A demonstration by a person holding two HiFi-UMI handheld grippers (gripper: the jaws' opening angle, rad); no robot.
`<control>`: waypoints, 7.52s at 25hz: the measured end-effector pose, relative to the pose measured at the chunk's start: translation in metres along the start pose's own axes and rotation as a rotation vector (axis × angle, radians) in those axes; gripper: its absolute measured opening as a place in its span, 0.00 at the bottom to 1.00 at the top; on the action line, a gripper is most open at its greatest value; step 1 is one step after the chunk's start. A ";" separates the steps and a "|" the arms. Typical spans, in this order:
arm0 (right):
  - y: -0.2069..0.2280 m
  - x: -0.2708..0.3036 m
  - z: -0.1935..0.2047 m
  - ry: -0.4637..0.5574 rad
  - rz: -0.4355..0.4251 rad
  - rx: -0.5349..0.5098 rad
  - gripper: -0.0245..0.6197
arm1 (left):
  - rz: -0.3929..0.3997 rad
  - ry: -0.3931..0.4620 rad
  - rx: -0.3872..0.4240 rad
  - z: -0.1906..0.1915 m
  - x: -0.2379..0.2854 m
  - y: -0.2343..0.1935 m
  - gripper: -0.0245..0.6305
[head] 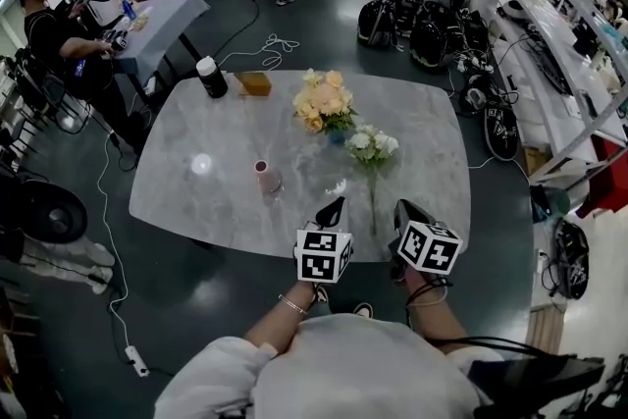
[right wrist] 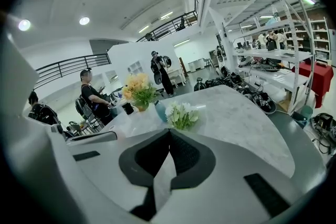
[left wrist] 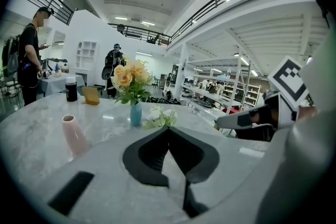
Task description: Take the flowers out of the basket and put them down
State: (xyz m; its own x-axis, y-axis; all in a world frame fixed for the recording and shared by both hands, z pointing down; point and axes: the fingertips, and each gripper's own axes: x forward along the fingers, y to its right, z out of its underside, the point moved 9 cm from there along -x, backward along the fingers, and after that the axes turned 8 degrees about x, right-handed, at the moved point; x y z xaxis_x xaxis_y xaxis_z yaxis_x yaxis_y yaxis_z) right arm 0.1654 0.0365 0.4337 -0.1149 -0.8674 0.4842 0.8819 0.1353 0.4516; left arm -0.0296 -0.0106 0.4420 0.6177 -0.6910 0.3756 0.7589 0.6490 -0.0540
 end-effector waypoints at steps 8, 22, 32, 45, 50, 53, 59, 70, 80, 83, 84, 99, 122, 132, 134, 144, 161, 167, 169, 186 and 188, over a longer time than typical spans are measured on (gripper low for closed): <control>0.002 0.013 -0.002 -0.024 -0.040 0.013 0.05 | -0.019 -0.028 -0.026 0.008 0.014 -0.011 0.05; 0.001 0.059 0.000 -0.065 -0.148 0.047 0.05 | -0.040 -0.032 -0.039 0.023 0.067 -0.042 0.05; 0.019 0.084 0.010 -0.082 -0.151 0.071 0.05 | -0.067 0.045 -0.024 0.027 0.131 -0.070 0.22; 0.026 0.104 0.007 -0.062 -0.190 0.099 0.05 | -0.136 0.149 0.008 0.027 0.193 -0.110 0.43; 0.027 0.107 0.006 -0.044 -0.202 0.103 0.05 | -0.140 0.152 0.026 0.024 0.216 -0.120 0.44; 0.024 0.107 0.001 -0.023 -0.219 0.079 0.05 | -0.143 0.150 0.034 0.022 0.225 -0.123 0.44; 0.024 0.110 -0.009 -0.002 -0.268 0.062 0.05 | -0.146 0.144 0.030 0.029 0.239 -0.122 0.44; 0.024 0.119 -0.026 0.017 -0.313 0.041 0.05 | -0.185 0.075 0.010 0.033 0.255 -0.132 0.43; 0.011 0.144 -0.082 0.046 -0.390 -0.215 0.05 | -0.157 0.061 0.026 0.033 0.256 -0.134 0.40; 0.001 0.160 -0.098 0.047 -0.418 -0.292 0.05 | -0.144 0.057 0.034 0.034 0.256 -0.135 0.40; -0.002 0.165 -0.102 0.040 -0.427 -0.325 0.05 | -0.139 0.057 0.038 0.033 0.256 -0.135 0.40; -0.060 0.249 -0.110 -0.157 -0.552 -0.840 0.30 | -0.104 0.051 0.055 0.031 0.254 -0.135 0.40; -0.101 0.296 -0.115 -0.133 -0.631 -0.755 0.29 | -0.069 0.040 0.090 0.028 0.253 -0.139 0.40; -0.098 0.299 -0.116 -0.140 -0.655 -0.669 0.19 | -0.062 0.042 0.086 0.031 0.254 -0.142 0.40; -0.099 0.297 -0.118 -0.137 -0.656 -0.673 0.19 | -0.064 0.044 0.084 0.030 0.254 -0.141 0.40; -0.104 0.289 -0.117 -0.090 -0.661 -0.672 0.17 | -0.053 0.053 0.081 0.038 0.254 -0.140 0.40; -0.104 0.260 -0.163 0.054 -0.670 -0.499 0.16 | -0.097 0.025 0.101 0.021 0.242 -0.136 0.40; -0.110 0.251 -0.175 0.097 -0.671 -0.479 0.16 | -0.114 0.040 0.085 0.012 0.232 -0.138 0.40; -0.111 0.247 -0.177 0.109 -0.669 -0.474 0.16 | -0.119 0.045 0.081 0.009 0.227 -0.139 0.40; -0.123 0.187 -0.215 0.255 -0.635 -0.434 0.16 | -0.123 0.115 0.111 -0.035 0.178 -0.124 0.40; -0.123 0.174 -0.219 0.270 -0.627 -0.423 0.16 | -0.119 0.124 0.114 -0.042 0.169 -0.119 0.40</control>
State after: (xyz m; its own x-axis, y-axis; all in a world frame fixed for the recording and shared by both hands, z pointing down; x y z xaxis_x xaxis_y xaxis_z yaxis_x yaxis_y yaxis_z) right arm 0.1368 -0.2358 0.2986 -0.5798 -0.8147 0.0121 0.7943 -0.5619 0.2308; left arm -0.0071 -0.2180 0.4726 0.5508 -0.7944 0.2561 0.8043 0.5872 0.0915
